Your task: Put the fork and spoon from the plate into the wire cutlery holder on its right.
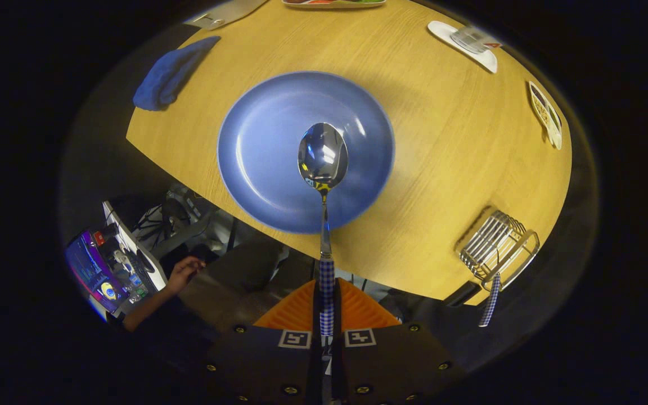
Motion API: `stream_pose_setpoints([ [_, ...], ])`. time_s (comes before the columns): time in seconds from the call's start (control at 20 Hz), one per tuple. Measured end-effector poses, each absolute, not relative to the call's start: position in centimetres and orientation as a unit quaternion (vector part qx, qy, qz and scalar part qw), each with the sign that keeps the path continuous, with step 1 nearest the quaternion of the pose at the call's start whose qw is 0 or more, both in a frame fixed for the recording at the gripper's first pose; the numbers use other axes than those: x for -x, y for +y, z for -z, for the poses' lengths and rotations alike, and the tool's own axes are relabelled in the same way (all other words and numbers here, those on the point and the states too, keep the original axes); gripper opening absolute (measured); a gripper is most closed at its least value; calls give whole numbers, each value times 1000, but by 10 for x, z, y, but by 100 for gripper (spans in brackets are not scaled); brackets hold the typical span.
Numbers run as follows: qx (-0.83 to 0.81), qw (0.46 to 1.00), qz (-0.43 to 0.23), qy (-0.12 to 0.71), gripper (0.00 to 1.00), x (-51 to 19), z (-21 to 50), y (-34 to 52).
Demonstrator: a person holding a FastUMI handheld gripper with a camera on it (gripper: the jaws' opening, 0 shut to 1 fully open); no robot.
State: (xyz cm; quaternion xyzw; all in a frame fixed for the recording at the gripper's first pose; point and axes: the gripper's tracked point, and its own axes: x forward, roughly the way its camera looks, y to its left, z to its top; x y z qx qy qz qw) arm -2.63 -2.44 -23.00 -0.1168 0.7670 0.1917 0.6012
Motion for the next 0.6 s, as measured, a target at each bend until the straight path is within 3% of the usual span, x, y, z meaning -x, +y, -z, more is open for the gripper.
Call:
stream_pose_setpoints([
  [0.6,25,572,-111,812,7,73,198,-140],
])
